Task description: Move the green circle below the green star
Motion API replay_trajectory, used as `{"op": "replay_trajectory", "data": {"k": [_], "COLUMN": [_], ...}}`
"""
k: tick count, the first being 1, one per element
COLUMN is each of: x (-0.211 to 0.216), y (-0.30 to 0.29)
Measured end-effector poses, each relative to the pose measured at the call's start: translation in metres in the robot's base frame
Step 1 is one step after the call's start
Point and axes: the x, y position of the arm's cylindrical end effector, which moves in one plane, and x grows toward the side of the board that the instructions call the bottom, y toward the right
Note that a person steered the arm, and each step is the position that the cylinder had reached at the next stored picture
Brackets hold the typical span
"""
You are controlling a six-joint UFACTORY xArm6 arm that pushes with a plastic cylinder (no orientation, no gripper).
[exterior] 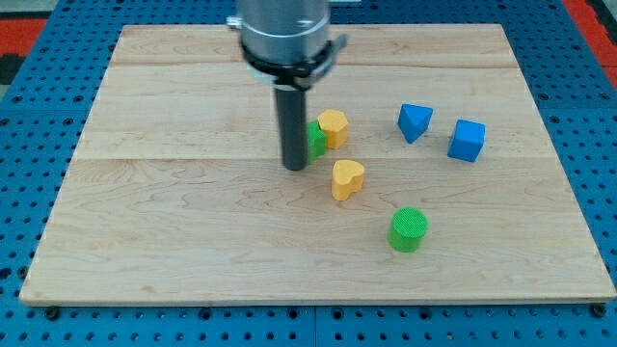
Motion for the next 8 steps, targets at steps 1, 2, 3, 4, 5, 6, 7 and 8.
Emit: {"op": "replay_trajectory", "data": {"k": [1, 2, 3, 4, 5, 6, 7, 8], "x": [-0.023, -0.077, -0.060, -0.095, -0.147, -0.199, -0.205, -0.201], "y": [0.016, -0.036, -0.077, -0.068, 0.008, 0.050, 0.107, 0.140]}}
